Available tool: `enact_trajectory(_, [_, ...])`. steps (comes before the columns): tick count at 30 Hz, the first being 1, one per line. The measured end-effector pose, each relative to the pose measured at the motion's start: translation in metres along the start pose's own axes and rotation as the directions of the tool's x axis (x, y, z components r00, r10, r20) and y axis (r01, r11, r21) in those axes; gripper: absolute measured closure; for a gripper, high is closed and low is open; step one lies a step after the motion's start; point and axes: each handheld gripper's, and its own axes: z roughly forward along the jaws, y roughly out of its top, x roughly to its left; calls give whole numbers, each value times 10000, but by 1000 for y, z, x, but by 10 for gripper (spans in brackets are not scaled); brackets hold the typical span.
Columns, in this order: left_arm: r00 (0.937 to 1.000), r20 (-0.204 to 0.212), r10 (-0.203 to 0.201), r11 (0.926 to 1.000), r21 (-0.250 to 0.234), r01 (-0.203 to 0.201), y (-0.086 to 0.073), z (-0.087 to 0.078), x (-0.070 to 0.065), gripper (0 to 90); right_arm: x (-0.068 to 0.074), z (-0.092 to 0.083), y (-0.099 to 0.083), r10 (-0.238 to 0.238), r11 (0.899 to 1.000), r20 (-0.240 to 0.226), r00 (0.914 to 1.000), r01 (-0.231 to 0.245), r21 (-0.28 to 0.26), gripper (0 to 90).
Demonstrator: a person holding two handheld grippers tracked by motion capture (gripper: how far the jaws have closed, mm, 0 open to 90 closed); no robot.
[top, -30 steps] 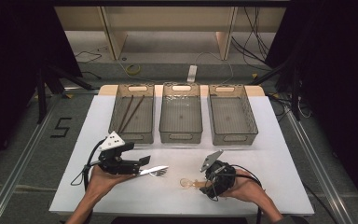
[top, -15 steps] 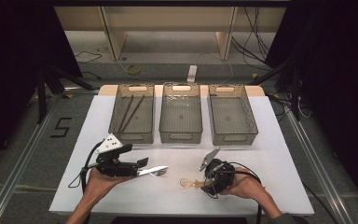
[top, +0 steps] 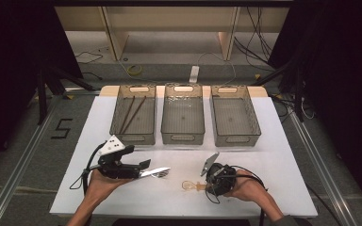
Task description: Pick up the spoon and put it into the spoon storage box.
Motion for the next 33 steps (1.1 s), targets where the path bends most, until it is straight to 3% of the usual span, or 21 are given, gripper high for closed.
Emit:
enact_trajectory(4, [9999, -32, 101, 9999, -19, -101, 0, -1, -1, 157, 3, -1, 1, 67, 9999, -115, 9999, -66, 109, 751])
enact_trajectory(6, [9999, -56, 86, 10000, -22, -86, 0, -1, -1, 157, 2, 0, 0, -265, 9996, -38, 9996, 265, 12, 757])
enact_trajectory(12, [10000, -63, 70, 10000, -15, -70, 0, -1, -1, 157, 1, -2, 0, -391, 9992, -7, 9992, 391, 3, 761])
enact_trajectory(15, [9999, -54, 91, 10000, 2, -91, 0, 0, 0, 157, -1, -5, 0, -273, 9996, 108, 9996, 274, -112, 762])
enact_trajectory(16, [10000, -49, 76, 10000, -1, -76, 0, 0, 0, 157, 0, -8, 1, -26, 9998, 94, 10000, 28, -175, 762])
enact_trajectory(19, [10000, -42, 70, 10000, 48, -70, 0, 0, -1, 157, -5, -13, 1, -77, 9987, 298, 9995, 92, -495, 762])
enact_trajectory(25, [10000, -35, 7, 10000, -43, -7, 0, 0, 1, 157, -14, -17, 4, 411, 9956, 563, 9976, -361, -869, 761])
enact_trajectory(33, [9999, -108, -18, 10000, -67, 18, 0, -1, 1, 157, -24, -26, 9, 687, 9886, 771, 9947, -574, -1394, 761])
